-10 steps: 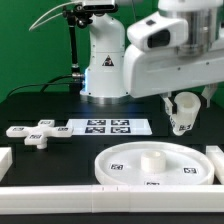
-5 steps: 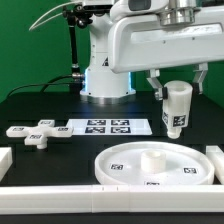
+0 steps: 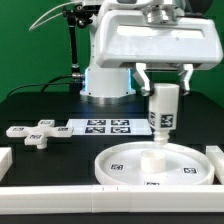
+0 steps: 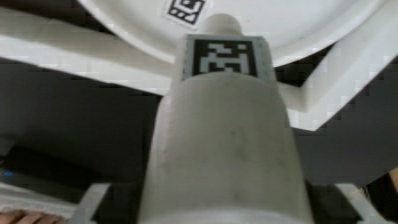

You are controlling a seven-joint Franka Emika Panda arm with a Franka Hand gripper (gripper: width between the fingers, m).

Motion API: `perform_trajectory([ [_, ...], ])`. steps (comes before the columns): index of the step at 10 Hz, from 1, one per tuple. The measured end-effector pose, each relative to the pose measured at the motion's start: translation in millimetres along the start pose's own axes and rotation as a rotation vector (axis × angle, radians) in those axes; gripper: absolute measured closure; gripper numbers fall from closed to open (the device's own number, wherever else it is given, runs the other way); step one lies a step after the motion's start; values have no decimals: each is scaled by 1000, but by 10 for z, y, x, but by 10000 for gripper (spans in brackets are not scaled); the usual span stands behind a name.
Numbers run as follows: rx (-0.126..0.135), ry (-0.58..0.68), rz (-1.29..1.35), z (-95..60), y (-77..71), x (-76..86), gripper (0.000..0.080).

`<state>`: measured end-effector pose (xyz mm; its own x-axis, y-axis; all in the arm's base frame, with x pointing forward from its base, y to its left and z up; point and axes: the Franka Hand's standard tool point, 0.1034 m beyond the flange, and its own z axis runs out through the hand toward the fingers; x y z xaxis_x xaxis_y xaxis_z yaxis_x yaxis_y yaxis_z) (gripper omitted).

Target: Assemble round table

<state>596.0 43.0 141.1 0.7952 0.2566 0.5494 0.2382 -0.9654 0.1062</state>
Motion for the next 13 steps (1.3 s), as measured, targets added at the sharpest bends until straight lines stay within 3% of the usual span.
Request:
perform_trajectory([
  [5, 2, -8, 2, -3, -22, -60, 387],
  [10, 31, -96, 4, 34, -105, -303, 387],
  [13, 32, -96, 2, 41, -110, -309, 387],
])
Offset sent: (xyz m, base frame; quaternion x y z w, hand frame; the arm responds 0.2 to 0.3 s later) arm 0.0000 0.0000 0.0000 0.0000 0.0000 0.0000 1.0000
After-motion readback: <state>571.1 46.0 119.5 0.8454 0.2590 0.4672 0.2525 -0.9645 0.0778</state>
